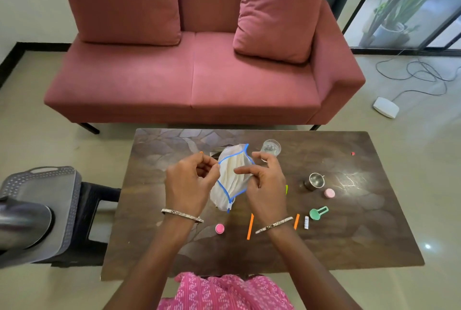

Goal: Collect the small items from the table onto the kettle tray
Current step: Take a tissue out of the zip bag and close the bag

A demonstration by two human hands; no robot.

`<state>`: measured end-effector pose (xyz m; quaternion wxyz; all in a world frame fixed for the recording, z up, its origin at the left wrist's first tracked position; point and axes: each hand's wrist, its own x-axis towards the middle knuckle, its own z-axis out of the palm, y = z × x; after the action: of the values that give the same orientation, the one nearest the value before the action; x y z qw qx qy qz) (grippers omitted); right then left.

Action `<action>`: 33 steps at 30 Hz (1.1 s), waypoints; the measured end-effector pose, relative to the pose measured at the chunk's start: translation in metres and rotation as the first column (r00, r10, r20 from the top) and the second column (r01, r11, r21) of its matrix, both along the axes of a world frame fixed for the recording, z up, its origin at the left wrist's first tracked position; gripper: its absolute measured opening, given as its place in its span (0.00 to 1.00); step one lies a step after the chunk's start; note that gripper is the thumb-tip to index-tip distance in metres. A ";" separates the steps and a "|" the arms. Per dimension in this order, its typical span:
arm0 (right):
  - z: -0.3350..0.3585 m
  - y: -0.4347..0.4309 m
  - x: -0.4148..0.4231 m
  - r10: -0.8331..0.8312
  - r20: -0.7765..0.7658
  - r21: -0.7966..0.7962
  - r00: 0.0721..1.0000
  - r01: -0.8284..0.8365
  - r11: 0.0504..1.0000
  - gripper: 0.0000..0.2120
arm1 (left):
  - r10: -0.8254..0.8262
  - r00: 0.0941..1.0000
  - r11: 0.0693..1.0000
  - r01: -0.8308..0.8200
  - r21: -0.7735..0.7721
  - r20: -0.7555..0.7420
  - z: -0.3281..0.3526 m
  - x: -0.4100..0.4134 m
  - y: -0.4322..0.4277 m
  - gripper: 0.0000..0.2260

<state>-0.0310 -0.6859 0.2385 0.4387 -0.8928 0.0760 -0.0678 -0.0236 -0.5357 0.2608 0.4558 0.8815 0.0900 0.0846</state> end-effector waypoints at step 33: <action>-0.009 0.005 0.021 0.046 -0.473 0.282 0.880 0.101 0.954 0.07 | -0.016 0.948 0.741 -0.202 -0.640 -0.317 -0.036 0.010 0.039 0.06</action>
<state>-0.0096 -0.6811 0.2300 0.5353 -0.8044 0.2032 0.1587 -0.0135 -0.4965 0.2251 0.7155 0.6574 0.2271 -0.0657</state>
